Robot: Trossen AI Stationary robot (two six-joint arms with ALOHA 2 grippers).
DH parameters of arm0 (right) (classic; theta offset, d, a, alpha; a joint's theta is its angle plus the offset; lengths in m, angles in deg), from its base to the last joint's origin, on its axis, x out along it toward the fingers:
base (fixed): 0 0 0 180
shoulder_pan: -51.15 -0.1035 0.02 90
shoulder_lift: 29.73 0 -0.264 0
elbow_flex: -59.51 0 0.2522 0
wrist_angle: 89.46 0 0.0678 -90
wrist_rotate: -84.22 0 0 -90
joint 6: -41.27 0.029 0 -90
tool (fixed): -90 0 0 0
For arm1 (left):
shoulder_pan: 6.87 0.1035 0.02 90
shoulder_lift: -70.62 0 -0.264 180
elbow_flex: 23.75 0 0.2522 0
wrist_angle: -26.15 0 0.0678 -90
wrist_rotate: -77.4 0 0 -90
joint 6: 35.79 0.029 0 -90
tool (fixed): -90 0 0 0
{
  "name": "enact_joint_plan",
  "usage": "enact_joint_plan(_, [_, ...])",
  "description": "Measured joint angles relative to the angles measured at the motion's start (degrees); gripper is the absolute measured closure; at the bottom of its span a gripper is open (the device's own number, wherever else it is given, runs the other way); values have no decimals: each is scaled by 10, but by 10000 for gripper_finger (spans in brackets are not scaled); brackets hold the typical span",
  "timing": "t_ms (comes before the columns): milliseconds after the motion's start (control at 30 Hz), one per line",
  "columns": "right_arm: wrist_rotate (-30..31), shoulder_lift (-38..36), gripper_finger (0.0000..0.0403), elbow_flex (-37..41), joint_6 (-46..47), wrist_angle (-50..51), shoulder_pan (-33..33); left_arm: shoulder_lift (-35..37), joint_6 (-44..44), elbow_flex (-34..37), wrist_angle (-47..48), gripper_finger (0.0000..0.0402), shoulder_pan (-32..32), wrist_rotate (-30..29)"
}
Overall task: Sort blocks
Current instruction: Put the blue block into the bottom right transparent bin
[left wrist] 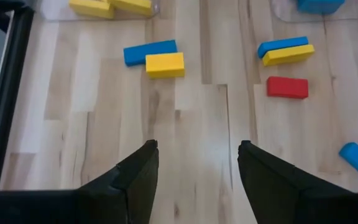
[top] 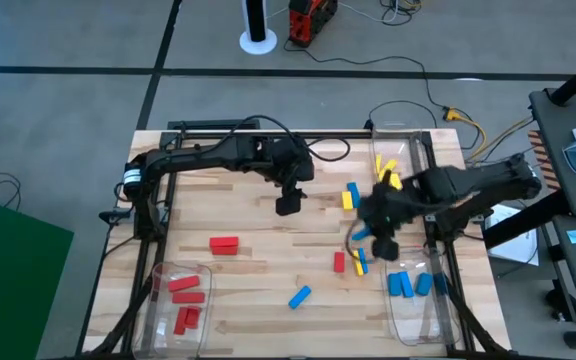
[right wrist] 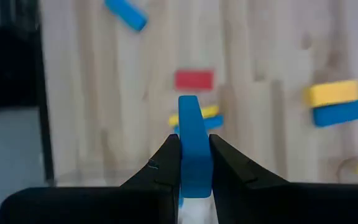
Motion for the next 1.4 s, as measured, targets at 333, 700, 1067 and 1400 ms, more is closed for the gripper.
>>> enact_joint_plan(333, [-38, 0, 353, 7, 85, 107, -177, 0, -27, 0, 24, 206, 0, -1])
enact_joint_plan(700, [-14, 0, 353, 103, 168, 108, -272, 0, -55, 0, 28, 206, 0, -1])
enact_joint_plan(1067, [5, 3, 344, 194, 182, 23, -271, 0, -78, 0, 53, 206, -1, 0])
enact_joint_plan(1400, [16, 4, 319, 217, 192, 5, -271, 0, -81, 1, 54, 206, -2, 0])
